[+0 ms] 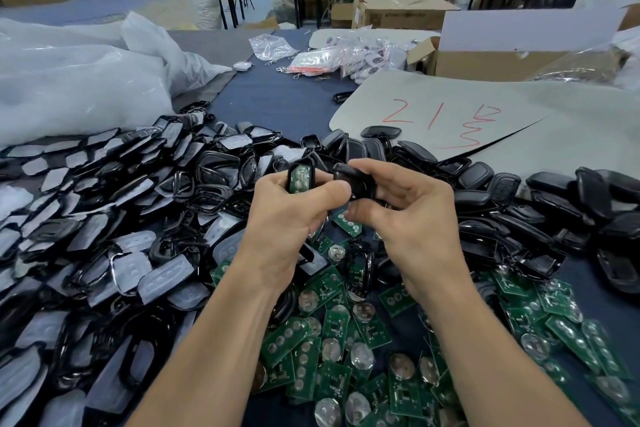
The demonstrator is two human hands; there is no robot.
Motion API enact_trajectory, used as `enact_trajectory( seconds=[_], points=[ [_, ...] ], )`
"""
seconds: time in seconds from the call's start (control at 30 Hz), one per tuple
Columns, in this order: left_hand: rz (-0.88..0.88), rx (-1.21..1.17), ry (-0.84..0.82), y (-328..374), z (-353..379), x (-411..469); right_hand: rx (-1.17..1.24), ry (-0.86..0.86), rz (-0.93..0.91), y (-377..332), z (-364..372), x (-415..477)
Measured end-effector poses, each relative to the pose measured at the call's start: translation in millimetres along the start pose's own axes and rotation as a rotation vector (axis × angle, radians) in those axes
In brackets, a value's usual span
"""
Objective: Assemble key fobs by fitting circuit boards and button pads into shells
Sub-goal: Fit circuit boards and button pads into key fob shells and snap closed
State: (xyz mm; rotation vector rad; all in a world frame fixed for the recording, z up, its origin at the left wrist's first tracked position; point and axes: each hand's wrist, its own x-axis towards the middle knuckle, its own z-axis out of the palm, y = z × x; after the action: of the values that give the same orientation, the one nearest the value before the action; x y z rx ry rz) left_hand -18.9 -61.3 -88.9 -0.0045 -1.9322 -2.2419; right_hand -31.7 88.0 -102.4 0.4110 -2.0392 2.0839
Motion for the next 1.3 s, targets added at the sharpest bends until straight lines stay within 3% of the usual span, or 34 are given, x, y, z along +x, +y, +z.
enact_trajectory(
  seconds=[0.2,0.43,0.57,0.77,1.03,1.2,1.3],
  points=[
    [-0.017,-0.002,0.09,-3.9,4.8,-1.8,0.03,-0.014,0.007,0.5,7.7,-1.3],
    [-0.045,0.078,0.053,-2.4,8.8,-2.3,0.297,-0.158,0.357,2.5,11.7,-1.0],
    [-0.073,0.047,0.079,-3.4,4.3,1.4,0.36,-0.09,0.446,0.0,10.3,0.2],
    [-0.093,-0.027,0.243,-4.3,2.4,5.7,0.291,-0.04,0.451,-1.4,9.4,0.1],
    [-0.049,0.058,0.188,-10.7,4.9,3.0,0.143,-0.1,0.376,1.4,13.0,-2.8],
    [0.105,0.425,0.364,-19.3,6.2,2.6,0.089,-0.106,0.375,1.6,14.6,-2.9],
    [0.13,0.435,0.423,-19.4,9.2,1.7,0.142,-0.112,0.41,0.4,14.7,-2.6]
  ],
)
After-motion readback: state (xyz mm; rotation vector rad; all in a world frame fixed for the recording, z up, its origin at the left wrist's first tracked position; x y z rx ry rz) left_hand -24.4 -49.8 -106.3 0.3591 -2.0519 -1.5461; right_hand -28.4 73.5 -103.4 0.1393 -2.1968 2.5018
